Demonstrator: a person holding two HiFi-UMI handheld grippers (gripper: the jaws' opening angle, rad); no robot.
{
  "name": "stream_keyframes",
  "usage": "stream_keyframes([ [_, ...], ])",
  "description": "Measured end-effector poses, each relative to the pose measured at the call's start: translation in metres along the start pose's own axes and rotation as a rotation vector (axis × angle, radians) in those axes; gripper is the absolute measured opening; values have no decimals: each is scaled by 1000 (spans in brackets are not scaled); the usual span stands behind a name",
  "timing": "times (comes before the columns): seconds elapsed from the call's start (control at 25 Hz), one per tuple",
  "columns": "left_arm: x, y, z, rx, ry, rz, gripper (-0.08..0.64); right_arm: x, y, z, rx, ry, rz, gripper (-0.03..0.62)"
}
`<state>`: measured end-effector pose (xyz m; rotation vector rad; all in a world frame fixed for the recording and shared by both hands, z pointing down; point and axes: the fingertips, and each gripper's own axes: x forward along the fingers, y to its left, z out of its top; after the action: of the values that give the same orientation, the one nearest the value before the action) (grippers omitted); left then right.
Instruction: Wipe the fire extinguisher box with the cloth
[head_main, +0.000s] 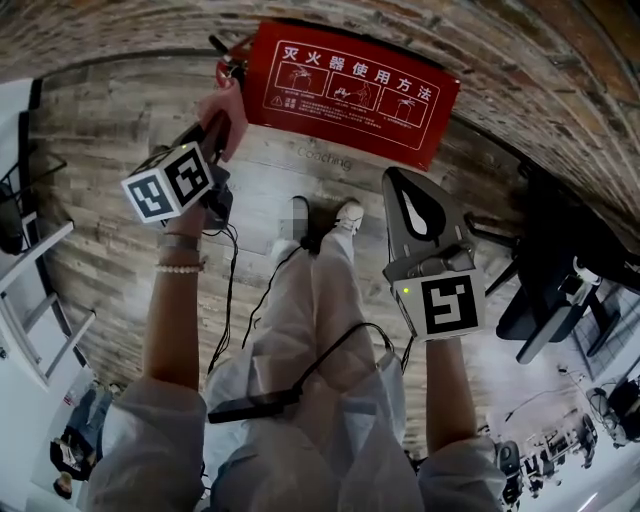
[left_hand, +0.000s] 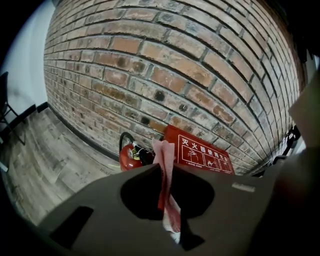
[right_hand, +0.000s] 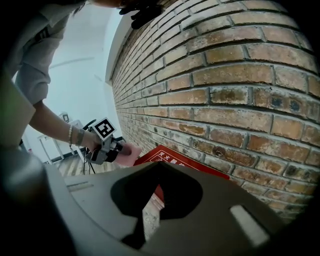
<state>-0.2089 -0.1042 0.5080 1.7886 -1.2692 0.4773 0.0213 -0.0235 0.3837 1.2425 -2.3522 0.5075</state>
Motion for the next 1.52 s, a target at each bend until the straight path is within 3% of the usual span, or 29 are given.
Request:
stream_keyframes([
  [0.96,37,-22,-30,66,110,-29,11,-2,-3,-13,35,21,-19,8],
  [1.52,59,-72,-45,124,160,-106,11,-12,-11,-21,63,23,-37,8],
])
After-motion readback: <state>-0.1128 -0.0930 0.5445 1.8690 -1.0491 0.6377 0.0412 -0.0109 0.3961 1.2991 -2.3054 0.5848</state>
